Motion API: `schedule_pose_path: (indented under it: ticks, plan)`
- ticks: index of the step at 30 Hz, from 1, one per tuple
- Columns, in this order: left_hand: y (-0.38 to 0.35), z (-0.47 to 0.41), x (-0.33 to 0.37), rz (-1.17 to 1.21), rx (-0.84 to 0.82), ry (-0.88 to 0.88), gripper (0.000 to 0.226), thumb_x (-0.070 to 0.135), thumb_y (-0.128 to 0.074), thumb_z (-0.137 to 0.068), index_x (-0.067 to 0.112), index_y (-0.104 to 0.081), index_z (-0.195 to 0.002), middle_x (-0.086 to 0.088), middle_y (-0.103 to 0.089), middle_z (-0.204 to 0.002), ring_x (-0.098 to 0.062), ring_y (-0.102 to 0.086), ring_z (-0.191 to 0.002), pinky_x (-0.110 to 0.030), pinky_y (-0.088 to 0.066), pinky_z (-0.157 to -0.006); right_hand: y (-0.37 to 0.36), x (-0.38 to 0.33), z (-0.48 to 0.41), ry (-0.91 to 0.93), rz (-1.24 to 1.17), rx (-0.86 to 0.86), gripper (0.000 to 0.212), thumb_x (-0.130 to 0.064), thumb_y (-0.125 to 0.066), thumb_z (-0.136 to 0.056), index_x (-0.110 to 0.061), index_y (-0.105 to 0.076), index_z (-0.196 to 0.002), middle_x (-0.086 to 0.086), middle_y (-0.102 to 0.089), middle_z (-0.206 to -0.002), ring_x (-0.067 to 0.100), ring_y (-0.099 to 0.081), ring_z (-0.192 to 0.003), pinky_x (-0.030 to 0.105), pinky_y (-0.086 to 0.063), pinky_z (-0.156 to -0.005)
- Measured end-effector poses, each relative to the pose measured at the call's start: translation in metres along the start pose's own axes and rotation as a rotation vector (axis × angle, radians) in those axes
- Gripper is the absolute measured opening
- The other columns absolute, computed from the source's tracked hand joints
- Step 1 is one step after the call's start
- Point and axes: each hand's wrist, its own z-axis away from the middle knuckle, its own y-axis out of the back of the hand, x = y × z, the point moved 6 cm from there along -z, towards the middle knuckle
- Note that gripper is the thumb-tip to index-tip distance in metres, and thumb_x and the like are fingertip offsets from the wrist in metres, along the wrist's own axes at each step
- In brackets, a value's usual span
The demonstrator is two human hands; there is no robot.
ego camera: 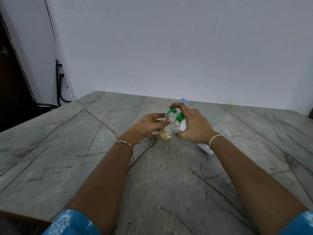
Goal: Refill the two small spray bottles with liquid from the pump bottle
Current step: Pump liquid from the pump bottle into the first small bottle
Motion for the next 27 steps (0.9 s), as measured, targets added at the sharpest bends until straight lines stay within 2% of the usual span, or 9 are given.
schedule_pose_path:
  ticks: [4,7,13,20,27]
  plan:
    - [0.0005,0.0002,-0.0001,-0.019,0.011,-0.002,0.046,0.026,-0.073,-0.083,0.021,-0.059,-0.126,0.001,-0.071,-0.108,-0.012,-0.068,-0.094,-0.030,-0.058,-0.072,0.0014,-0.0014,-0.0018,0.007,0.025,0.018,0.072,-0.025,-0.072,-0.065,-0.037,-0.033,-0.125,-0.002,-0.063,-0.100,0.021,-0.052,-0.076,0.031,-0.043,-0.068]
    - [0.0003,0.0000,-0.0003,-0.025,0.014,-0.004,0.044,0.027,-0.074,-0.083,0.023,-0.060,-0.125,0.002,-0.071,-0.105,-0.012,-0.067,-0.095,-0.032,-0.058,-0.076,0.0008,-0.0008,-0.0013,0.007,0.024,0.018,0.075,-0.026,-0.072,-0.065,-0.039,-0.033,-0.127,-0.003,-0.063,-0.101,0.020,-0.052,-0.076,0.033,-0.045,-0.067]
    - [0.0015,-0.0026,-0.0020,-0.022,0.023,-0.006,0.044,0.028,-0.075,-0.082,0.023,-0.061,-0.123,0.002,-0.071,-0.106,-0.014,-0.068,-0.098,-0.034,-0.058,-0.077,-0.0012,0.0018,-0.0004,0.006,0.021,0.006,0.083,-0.028,-0.072,-0.063,-0.044,-0.030,-0.132,-0.001,-0.064,-0.103,0.022,-0.053,-0.078,0.037,-0.051,-0.070]
    - [0.0006,-0.0024,-0.0023,-0.021,0.007,-0.016,0.048,0.030,-0.075,-0.081,0.023,-0.061,-0.125,0.000,-0.072,-0.110,-0.013,-0.069,-0.096,-0.031,-0.057,-0.072,0.0044,-0.0034,-0.0008,0.028,0.023,0.045,0.070,-0.022,-0.071,-0.066,-0.033,-0.036,-0.126,-0.004,-0.062,-0.101,0.018,-0.052,-0.075,0.035,-0.046,-0.072]
    - [0.0009,-0.0020,-0.0022,-0.020,0.005,-0.015,0.044,0.028,-0.074,-0.083,0.024,-0.060,-0.124,0.000,-0.070,-0.111,-0.014,-0.068,-0.099,-0.032,-0.058,-0.076,-0.0005,0.0012,0.0002,0.026,0.024,0.006,0.081,-0.031,-0.071,-0.066,-0.046,-0.029,-0.133,-0.003,-0.064,-0.107,0.020,-0.053,-0.079,0.041,-0.051,-0.075]
